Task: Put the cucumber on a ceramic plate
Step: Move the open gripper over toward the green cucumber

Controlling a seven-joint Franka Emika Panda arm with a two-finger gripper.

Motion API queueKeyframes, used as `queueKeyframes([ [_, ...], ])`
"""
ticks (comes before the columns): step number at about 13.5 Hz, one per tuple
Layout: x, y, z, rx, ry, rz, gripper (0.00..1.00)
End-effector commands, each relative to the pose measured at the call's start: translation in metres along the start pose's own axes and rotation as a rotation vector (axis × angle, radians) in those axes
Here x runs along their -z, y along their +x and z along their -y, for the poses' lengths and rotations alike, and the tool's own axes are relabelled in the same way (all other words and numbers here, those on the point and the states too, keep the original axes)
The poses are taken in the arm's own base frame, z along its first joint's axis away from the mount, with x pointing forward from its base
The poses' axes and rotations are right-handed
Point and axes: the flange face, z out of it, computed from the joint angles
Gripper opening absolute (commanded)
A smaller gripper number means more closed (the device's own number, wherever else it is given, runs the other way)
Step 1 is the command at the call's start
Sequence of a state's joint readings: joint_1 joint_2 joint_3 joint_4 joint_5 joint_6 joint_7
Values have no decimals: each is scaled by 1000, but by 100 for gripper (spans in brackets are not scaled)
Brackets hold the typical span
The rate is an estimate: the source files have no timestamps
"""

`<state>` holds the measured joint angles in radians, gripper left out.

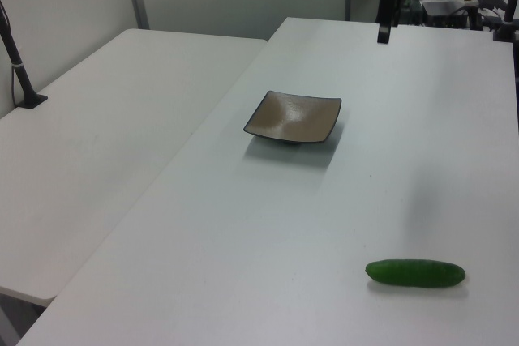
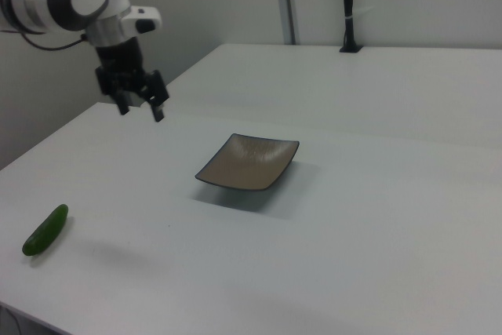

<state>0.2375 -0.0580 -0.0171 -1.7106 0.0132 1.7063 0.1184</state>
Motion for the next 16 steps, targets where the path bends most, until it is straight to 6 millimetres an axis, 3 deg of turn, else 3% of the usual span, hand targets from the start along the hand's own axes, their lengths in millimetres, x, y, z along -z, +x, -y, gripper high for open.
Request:
queueKeyframes([
  [1,-15,-23,46,104,13,99,100],
  [5,-38,-53,111,240,-7,194,100],
  [9,-63,-74,156,304,35,252,100],
  [13,-109,-101,213,395,45,283,100],
  [16,-138,-101,226,383,78,237,100],
])
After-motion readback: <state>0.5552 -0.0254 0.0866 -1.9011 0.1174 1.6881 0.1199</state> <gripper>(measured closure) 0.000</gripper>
